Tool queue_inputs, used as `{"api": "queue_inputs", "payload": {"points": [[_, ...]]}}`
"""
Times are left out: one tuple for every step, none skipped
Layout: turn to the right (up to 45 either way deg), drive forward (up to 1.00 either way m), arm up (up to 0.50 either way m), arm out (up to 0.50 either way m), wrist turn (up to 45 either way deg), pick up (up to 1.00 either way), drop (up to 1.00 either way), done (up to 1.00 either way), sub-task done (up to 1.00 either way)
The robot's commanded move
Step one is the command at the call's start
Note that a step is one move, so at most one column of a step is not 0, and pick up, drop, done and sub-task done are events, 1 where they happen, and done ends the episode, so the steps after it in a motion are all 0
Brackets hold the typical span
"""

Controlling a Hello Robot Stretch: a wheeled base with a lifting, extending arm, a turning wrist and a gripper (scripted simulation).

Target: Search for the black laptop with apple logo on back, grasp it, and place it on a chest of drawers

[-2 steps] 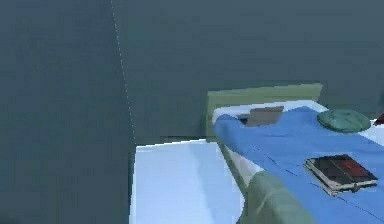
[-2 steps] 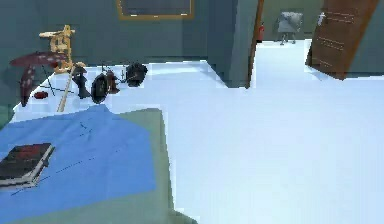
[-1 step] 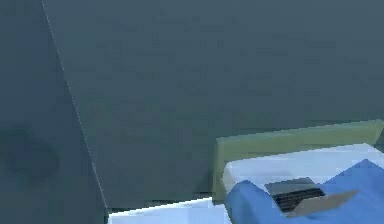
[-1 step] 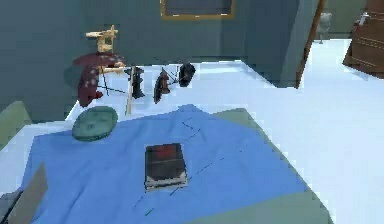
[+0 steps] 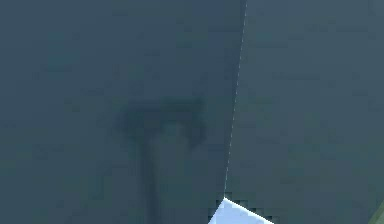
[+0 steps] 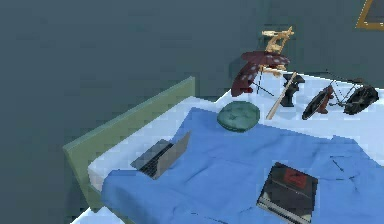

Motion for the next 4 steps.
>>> {"api": "queue_inputs", "payload": {"points": [[0.0,0.0,0.5,0.0,0.0,0.0,0.0,0.0,0.0],[0.0,0.0,0.22,0.0,0.0,0.0,0.0,0.0,0.0],[0.0,0.0,0.0,0.5,0.0,0.0,0.0,0.0,0.0],[0.0,0.0,0.0,0.0,45.0,0.0,0.0,0.0,0.0]]}}
